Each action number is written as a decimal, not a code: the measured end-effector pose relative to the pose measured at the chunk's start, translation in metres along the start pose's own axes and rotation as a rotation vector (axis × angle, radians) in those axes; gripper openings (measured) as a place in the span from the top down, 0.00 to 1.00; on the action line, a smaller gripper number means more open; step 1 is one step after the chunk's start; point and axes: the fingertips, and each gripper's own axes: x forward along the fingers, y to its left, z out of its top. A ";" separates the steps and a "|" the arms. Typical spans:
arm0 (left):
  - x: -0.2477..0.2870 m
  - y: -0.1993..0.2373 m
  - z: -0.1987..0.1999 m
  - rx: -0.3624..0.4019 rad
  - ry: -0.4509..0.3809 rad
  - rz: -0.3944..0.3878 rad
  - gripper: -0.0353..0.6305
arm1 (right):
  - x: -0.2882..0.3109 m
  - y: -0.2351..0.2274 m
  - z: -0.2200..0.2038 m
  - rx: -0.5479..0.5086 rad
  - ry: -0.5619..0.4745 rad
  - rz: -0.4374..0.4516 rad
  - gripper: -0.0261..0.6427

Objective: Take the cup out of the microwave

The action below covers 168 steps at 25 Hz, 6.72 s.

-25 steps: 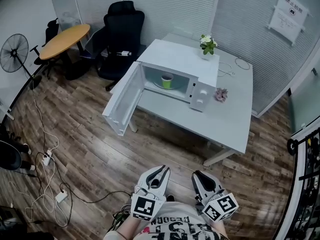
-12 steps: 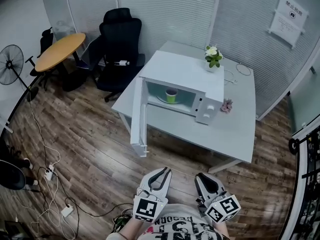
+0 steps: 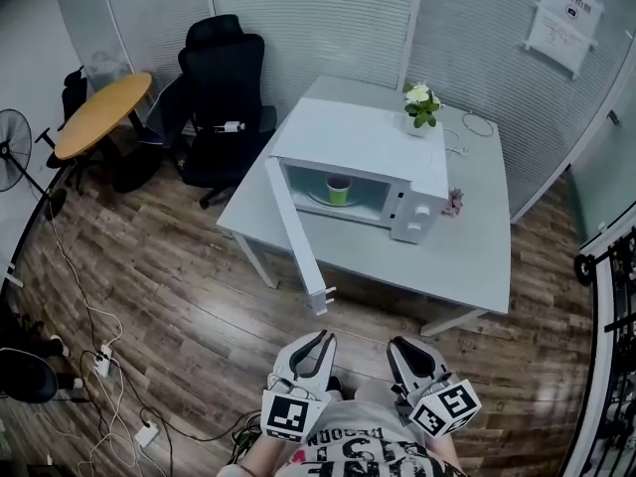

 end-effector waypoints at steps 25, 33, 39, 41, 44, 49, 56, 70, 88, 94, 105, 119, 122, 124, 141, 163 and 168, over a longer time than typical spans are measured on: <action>0.071 0.031 0.015 -0.070 0.007 0.012 0.87 | 0.056 -0.059 0.024 0.017 0.016 -0.001 0.89; 0.104 0.041 0.027 -0.090 0.004 0.054 0.87 | 0.080 -0.091 0.042 0.013 0.015 0.037 0.89; 0.129 0.044 0.034 -0.100 -0.013 0.086 0.87 | 0.092 -0.117 0.052 0.009 0.018 0.070 0.89; 0.135 0.046 0.037 -0.096 -0.022 0.104 0.88 | 0.096 -0.125 0.055 0.007 0.019 0.083 0.89; 0.144 0.050 0.040 -0.093 -0.024 0.139 0.87 | 0.102 -0.136 0.058 0.005 0.024 0.105 0.89; 0.152 0.055 0.039 -0.084 -0.024 0.211 0.87 | 0.108 -0.150 0.062 -0.005 0.033 0.157 0.89; 0.151 0.062 0.044 -0.061 -0.040 0.309 0.87 | 0.113 -0.161 0.062 -0.013 0.048 0.208 0.89; 0.157 0.066 0.045 -0.058 -0.032 0.349 0.87 | 0.118 -0.174 0.062 0.016 0.029 0.225 0.89; 0.156 0.077 0.043 -0.069 -0.018 0.332 0.87 | 0.132 -0.141 0.057 -0.046 0.053 0.389 0.85; 0.151 0.073 0.048 -0.082 -0.014 0.334 0.88 | 0.140 -0.122 0.039 -0.076 0.122 0.485 0.78; 0.131 0.071 0.061 -0.099 -0.019 0.385 0.87 | 0.152 -0.114 0.027 -0.089 0.167 0.557 0.77; 0.102 0.072 0.070 -0.084 -0.037 0.508 0.87 | 0.152 -0.063 0.007 -0.071 0.230 0.746 0.76; 0.079 0.082 0.077 -0.046 -0.041 0.604 0.88 | 0.142 -0.013 -0.009 -0.157 0.276 0.926 0.76; 0.055 0.092 0.083 -0.025 -0.052 0.695 0.87 | 0.138 0.015 -0.011 -0.194 0.271 1.019 0.76; 0.085 0.087 0.043 -0.079 -0.006 0.611 0.87 | 0.144 -0.058 0.043 -0.085 0.108 0.703 0.76; 0.196 0.105 -0.020 -0.115 0.147 0.312 0.87 | 0.134 -0.149 0.067 -0.017 0.035 0.307 0.76; 0.194 0.113 -0.028 -0.114 0.185 0.312 0.87 | 0.148 -0.146 0.065 -0.006 0.056 0.298 0.76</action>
